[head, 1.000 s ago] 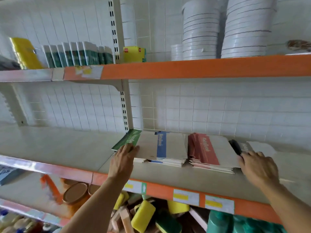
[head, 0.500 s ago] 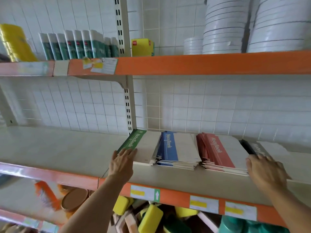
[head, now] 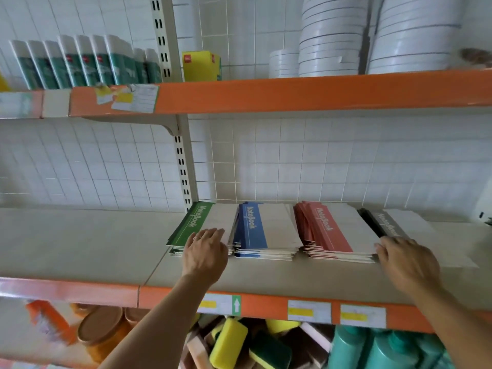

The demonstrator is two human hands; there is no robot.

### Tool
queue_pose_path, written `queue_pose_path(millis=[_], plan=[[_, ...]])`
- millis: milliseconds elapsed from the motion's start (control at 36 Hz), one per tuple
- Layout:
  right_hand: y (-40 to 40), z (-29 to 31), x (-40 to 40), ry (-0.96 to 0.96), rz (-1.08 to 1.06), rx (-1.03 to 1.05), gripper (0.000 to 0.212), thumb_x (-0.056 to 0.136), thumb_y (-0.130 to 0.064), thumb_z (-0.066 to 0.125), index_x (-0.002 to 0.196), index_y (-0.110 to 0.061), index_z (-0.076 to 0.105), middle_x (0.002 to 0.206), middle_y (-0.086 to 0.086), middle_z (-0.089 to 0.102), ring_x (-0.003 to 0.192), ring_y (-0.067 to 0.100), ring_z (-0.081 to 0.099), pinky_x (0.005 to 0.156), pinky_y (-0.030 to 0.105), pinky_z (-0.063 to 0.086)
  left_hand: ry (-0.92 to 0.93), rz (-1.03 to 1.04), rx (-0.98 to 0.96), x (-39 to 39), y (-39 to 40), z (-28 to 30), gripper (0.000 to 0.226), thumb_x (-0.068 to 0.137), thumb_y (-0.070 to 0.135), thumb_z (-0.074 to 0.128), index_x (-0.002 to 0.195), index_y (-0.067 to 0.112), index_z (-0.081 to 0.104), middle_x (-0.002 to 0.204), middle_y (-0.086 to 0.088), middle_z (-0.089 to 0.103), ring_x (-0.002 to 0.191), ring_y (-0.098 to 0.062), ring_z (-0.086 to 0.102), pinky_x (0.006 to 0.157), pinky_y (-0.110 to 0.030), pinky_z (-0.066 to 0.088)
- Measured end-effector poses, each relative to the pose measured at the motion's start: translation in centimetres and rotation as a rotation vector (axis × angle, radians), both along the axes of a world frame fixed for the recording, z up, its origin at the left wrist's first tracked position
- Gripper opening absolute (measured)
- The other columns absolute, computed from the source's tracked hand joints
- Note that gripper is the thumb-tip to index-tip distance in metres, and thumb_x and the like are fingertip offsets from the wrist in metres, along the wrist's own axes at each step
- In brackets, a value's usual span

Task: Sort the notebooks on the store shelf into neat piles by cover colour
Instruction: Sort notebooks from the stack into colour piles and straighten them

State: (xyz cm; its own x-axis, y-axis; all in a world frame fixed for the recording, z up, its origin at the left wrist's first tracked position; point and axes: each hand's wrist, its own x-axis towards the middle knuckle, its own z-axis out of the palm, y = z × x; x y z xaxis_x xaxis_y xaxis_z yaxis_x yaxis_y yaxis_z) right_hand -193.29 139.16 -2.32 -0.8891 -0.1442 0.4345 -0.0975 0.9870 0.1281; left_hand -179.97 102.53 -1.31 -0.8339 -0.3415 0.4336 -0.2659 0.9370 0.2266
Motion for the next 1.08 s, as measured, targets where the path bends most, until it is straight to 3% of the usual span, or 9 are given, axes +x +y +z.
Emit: queue_pose_path(millis=[167,250,389,500,583,694,778,861,1083], plan=[[2.1,-0.6,1.6,-0.068,0.113,-0.176,0.030,0.098,-0.034,0.045,0.118,-0.019,0.061,0.113,0.007,0.067,0.101,0.028,0.061,0.079,0.034,0.045,0.051,-0.130,0.021,-1.6,4.5,0.1,0.042,0.093,0.036,0.034,0.112,0.015,0.065,0.114,-0.004,0.067,0.110,-0.026,0.059,0.096,-0.037,0.039],[3.9,-0.7,2.2,-0.081,0.154,-0.259,0.033,0.093,-0.027,0.056,0.121,-0.010,0.063,0.112,0.014,0.067,0.102,0.033,0.062,0.083,0.041,0.048,0.046,-0.173,-0.001,-2.1,7.7,0.2,0.036,0.095,0.034,0.042,0.116,0.016,0.065,0.120,-0.003,0.065,0.115,-0.026,0.057,0.098,-0.036,0.039],[7.8,0.5,4.0,-0.069,0.200,-0.257,0.035,0.093,-0.024,0.056,0.125,-0.009,0.059,0.120,0.011,0.065,0.109,0.031,0.059,0.087,0.040,0.046,0.021,-0.252,-0.014,-3.0,13.8,0.7,0.048,0.095,0.041,0.030,0.125,0.020,0.061,0.130,0.001,0.060,0.124,-0.021,0.050,0.105,-0.033,0.032],[12.6,0.8,5.1,-0.006,0.219,-0.284,0.029,0.092,-0.022,0.058,0.115,-0.006,0.064,0.110,0.014,0.068,0.100,0.035,0.062,0.081,0.042,0.049,0.094,-0.289,-0.054,-3.7,19.8,0.6,0.044,0.086,0.038,0.035,0.092,0.017,0.073,0.097,-0.002,0.071,0.092,-0.026,0.066,0.083,-0.036,0.049],[16.9,0.6,5.6,0.025,0.242,-0.262,0.037,0.088,-0.033,0.046,0.103,-0.007,0.067,0.093,0.013,0.070,0.082,0.034,0.066,0.068,0.041,0.053,0.108,-0.310,-0.055,-3.8,25.0,0.6,0.036,0.083,0.035,0.042,0.084,0.019,0.074,0.087,0.000,0.072,0.080,-0.025,0.069,0.073,-0.036,0.053],[23.0,0.8,6.5,0.040,0.262,-0.190,0.033,0.082,-0.029,0.055,0.100,-0.005,0.069,0.087,0.012,0.070,0.077,0.033,0.068,0.065,0.037,0.054,0.138,-0.388,-0.060,-4.3,31.9,0.2,0.036,0.081,0.033,0.039,0.081,0.019,0.073,0.086,0.000,0.072,0.080,-0.025,0.068,0.073,-0.036,0.053],[27.5,1.4,6.6,-0.021,0.225,-0.187,0.045,0.087,-0.033,0.044,0.119,-0.008,0.064,0.110,0.011,0.068,0.101,0.031,0.063,0.084,0.038,0.050,0.115,-0.409,-0.060,-4.9,36.8,0.2,0.039,0.082,0.036,0.036,0.080,0.019,0.072,0.085,0.000,0.071,0.079,-0.025,0.067,0.074,-0.037,0.053],[31.7,2.0,6.4,-0.028,0.181,-0.163,0.043,0.097,-0.031,0.045,0.137,-0.015,0.050,0.131,0.006,0.058,0.121,0.026,0.051,0.098,0.035,0.041,0.056,-0.448,-0.037,-5.5,41.1,0.4,0.036,0.086,0.035,0.042,0.094,0.019,0.073,0.102,0.000,0.071,0.095,-0.026,0.065,0.085,-0.037,0.048],[39.0,3.7,5.0,-0.039,0.022,-0.121,0.045,0.099,-0.032,0.042,0.143,-0.022,0.039,0.140,-0.001,0.050,0.126,0.018,0.047,0.102,0.030,0.035,0.060,-0.572,-0.072,-8.5,48.9,1.1,0.029,0.096,0.030,0.045,0.113,0.021,0.067,0.123,0.002,0.063,0.117,-0.021,0.055,0.102,-0.033,0.035]])
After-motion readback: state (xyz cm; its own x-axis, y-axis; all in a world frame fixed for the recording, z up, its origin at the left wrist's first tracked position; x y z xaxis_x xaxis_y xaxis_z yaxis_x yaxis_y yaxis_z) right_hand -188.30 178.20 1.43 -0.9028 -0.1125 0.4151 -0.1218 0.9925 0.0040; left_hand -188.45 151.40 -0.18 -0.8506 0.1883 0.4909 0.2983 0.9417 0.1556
